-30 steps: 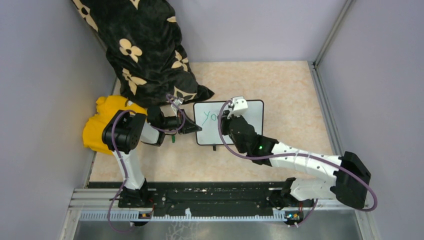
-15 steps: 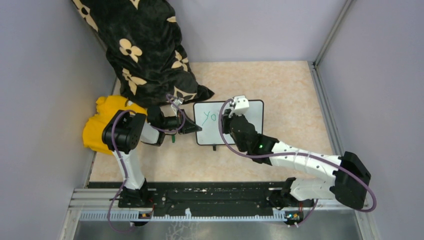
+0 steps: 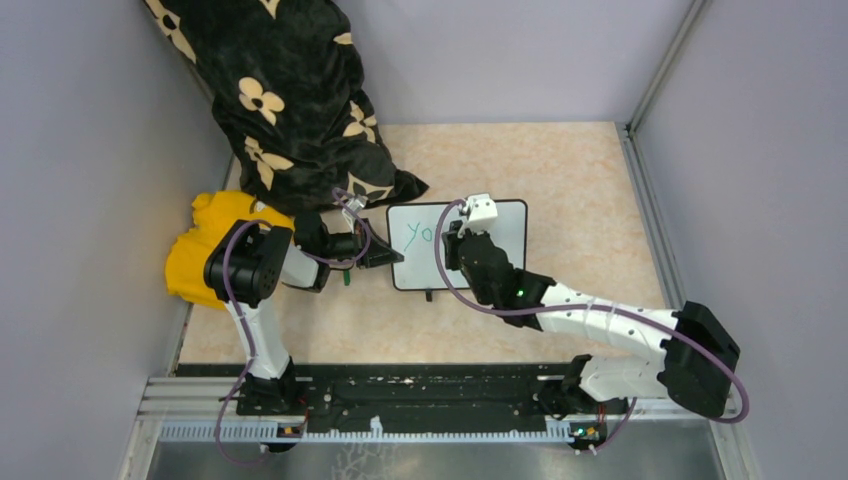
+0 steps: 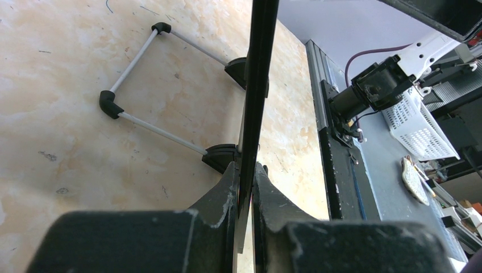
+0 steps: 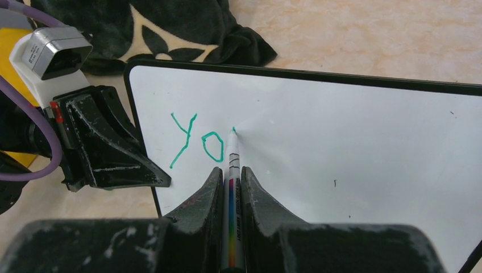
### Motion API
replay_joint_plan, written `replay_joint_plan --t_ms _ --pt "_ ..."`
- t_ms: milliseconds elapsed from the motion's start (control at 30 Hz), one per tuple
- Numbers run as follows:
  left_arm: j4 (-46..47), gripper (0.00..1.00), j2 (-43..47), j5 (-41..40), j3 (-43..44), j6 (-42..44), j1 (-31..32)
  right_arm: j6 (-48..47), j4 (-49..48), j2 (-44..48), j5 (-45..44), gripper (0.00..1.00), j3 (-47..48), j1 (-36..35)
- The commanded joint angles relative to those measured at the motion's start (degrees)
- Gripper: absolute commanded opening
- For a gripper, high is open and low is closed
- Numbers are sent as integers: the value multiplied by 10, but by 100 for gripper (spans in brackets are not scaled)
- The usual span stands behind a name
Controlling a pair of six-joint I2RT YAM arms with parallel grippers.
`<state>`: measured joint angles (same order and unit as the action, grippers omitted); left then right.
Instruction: Write a sentence on the whiteboard
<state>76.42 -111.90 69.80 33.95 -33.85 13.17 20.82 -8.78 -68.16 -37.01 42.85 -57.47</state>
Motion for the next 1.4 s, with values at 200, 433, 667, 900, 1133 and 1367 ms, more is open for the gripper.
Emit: replay_joint_plan --t_ms 200,433,667,900,1133,1367 --pt "-39 0 -14 -4 4 7 1 18 0 11 -10 0 -30 8" --pt "-39 0 -13 -4 4 7 1 29 9 27 -15 0 -46 8" --pt "-39 0 -12 -5 4 7 1 29 21 46 -30 0 -56 8" --pt "-40 0 -12 -4 4 8 2 19 24 59 -40 0 -57 10" --pt "-50 0 -11 -1 6 14 4 4 18 50 -41 0 -38 18" --pt "-52 0 -11 -2 6 17 5 -12 9 43 -37 0 -21 24"
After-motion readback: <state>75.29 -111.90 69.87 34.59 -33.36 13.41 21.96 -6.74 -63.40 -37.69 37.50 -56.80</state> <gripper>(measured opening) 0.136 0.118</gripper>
